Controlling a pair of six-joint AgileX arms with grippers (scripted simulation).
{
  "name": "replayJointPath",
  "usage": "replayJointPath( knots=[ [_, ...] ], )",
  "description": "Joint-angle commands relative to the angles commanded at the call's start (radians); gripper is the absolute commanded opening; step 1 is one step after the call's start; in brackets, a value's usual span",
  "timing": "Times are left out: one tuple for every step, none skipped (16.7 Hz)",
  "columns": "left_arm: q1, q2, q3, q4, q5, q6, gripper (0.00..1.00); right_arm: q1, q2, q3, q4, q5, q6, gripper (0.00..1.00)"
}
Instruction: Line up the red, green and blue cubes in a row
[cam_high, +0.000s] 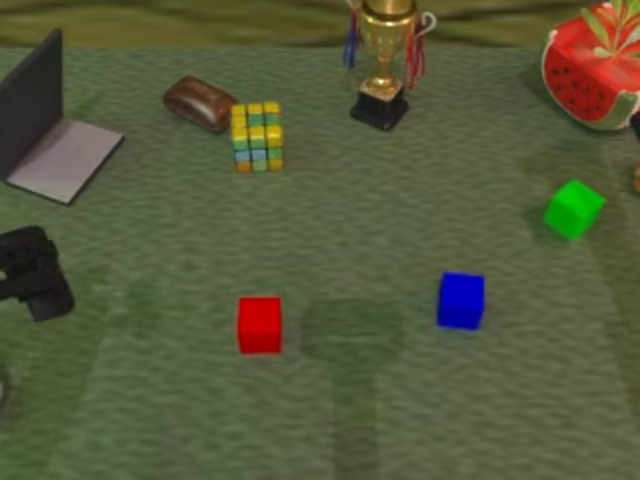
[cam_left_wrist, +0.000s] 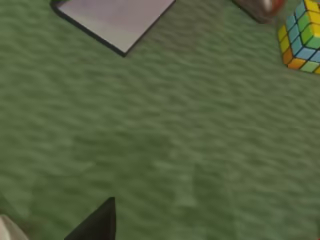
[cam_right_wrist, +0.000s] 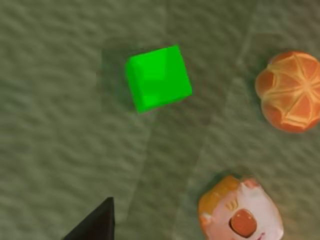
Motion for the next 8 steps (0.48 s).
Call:
replayJointPath(
  knots=[
    [0.023, -0.084, -0.067, 0.046, 0.002, 0.035, 1.00, 0.005, 0.111, 0.089, -0.058, 0.001, -0.026, 1.00],
    [0.044, -0.162, -0.129, 0.092, 0.004, 0.070, 1.00, 0.010, 0.214, 0.174, -0.114, 0.002, -0.052, 1.00],
    [0.063, -0.234, -0.186, 0.136, 0.006, 0.106, 1.00, 0.015, 0.309, 0.254, -0.166, 0.002, -0.076, 1.00],
    [0.082, -0.307, -0.243, 0.183, 0.010, 0.144, 1.00, 0.019, 0.396, 0.331, -0.214, 0.002, -0.098, 1.00],
    [0.097, -0.371, -0.290, 0.224, 0.013, 0.178, 1.00, 0.023, 0.476, 0.404, -0.259, 0.002, -0.119, 1.00],
    [0.111, -0.432, -0.333, 0.263, 0.016, 0.211, 1.00, 0.028, 0.548, 0.473, -0.300, 0.002, -0.139, 1.00],
    [0.123, -0.488, -0.371, 0.298, 0.020, 0.242, 1.00, 0.031, 0.614, 0.539, -0.336, 0.001, -0.156, 1.00],
    [0.132, -0.539, -0.403, 0.330, 0.023, 0.270, 1.00, 0.034, 0.672, 0.600, -0.367, 0.000, -0.172, 1.00]
  ],
)
